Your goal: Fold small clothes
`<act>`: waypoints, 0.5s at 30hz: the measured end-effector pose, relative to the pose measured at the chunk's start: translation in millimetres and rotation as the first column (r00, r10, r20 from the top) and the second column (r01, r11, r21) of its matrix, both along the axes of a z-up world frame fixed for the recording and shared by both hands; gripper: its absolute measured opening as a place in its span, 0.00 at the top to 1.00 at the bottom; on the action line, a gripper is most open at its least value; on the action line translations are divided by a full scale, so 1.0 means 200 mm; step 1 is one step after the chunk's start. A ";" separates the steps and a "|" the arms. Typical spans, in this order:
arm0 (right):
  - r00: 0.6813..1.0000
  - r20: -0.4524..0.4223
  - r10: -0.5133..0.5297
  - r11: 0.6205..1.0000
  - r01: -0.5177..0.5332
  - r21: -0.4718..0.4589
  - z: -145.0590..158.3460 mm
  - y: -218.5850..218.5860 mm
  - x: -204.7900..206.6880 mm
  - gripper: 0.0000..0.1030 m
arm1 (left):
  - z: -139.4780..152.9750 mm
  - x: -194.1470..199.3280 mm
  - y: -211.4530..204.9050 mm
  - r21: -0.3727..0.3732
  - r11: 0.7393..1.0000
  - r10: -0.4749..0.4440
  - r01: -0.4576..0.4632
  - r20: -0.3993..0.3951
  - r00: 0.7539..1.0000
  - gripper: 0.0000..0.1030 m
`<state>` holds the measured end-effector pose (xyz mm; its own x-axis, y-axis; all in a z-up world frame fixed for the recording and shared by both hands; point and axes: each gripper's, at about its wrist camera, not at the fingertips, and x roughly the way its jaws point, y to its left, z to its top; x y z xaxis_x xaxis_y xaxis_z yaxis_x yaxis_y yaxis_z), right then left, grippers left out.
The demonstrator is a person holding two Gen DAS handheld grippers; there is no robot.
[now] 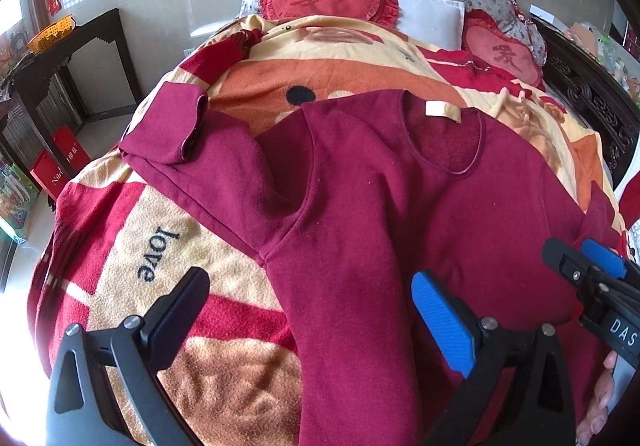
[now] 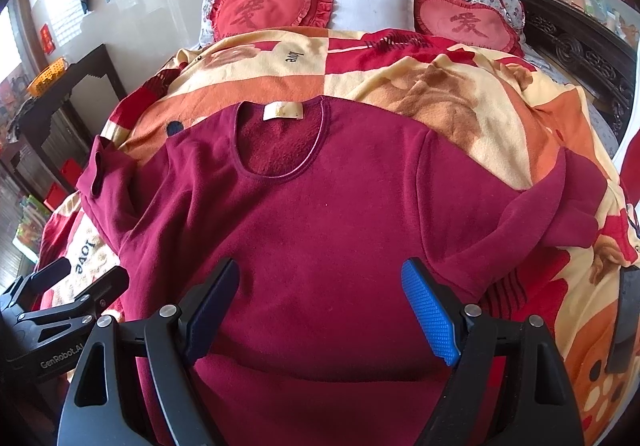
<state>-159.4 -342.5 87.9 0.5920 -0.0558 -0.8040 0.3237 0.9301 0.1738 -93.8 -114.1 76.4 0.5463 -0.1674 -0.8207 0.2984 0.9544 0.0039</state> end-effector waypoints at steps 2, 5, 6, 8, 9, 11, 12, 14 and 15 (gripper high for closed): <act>1.000 -0.003 0.001 1.000 -0.001 0.002 0.00 0.00 0.00 0.35 | 0.00 0.00 0.00 0.001 1.000 0.001 -0.001 0.000 1.000 0.00; 1.000 -0.006 0.002 1.000 -0.002 0.006 -0.01 0.00 0.01 0.35 | -0.01 0.01 0.01 0.005 1.000 -0.001 0.001 -0.003 1.000 0.00; 1.000 -0.007 0.004 1.000 -0.004 0.006 -0.01 0.01 0.01 0.35 | -0.01 0.01 0.01 0.007 1.000 0.001 -0.001 -0.003 1.000 0.00; 1.000 -0.007 0.008 1.000 -0.008 0.004 -0.01 0.02 0.02 0.35 | -0.02 0.02 0.02 0.009 1.000 0.002 -0.002 -0.006 1.000 0.00; 1.000 -0.008 0.011 1.000 -0.011 0.002 -0.01 0.03 0.02 0.35 | -0.02 0.02 0.02 0.009 1.000 0.005 -0.005 -0.008 1.000 0.00; 1.000 -0.010 0.018 1.000 -0.018 0.000 -0.01 0.04 0.03 0.35 | -0.03 0.03 0.03 0.010 1.000 0.010 -0.010 -0.010 1.000 0.00; 1.000 -0.011 0.022 1.000 -0.022 -0.001 -0.02 0.04 0.04 0.35 | -0.04 0.03 0.04 0.010 1.000 0.012 -0.011 -0.013 1.000 0.00; 1.000 -0.015 0.027 1.000 -0.027 -0.001 -0.02 0.05 0.05 0.35 | -0.05 0.04 0.04 0.010 1.000 0.015 -0.015 -0.018 1.000 0.00; 0.999 -0.016 0.029 1.000 -0.029 -0.002 -0.02 0.06 0.05 0.35 | -0.05 0.04 0.05 0.010 1.000 0.017 -0.016 -0.018 1.000 0.00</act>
<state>-149.4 -331.3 83.8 0.5807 -0.0408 -0.8131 0.2996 0.9393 0.1669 -85.0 -104.3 66.4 0.5336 -0.1503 -0.8323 0.2827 0.9592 0.0080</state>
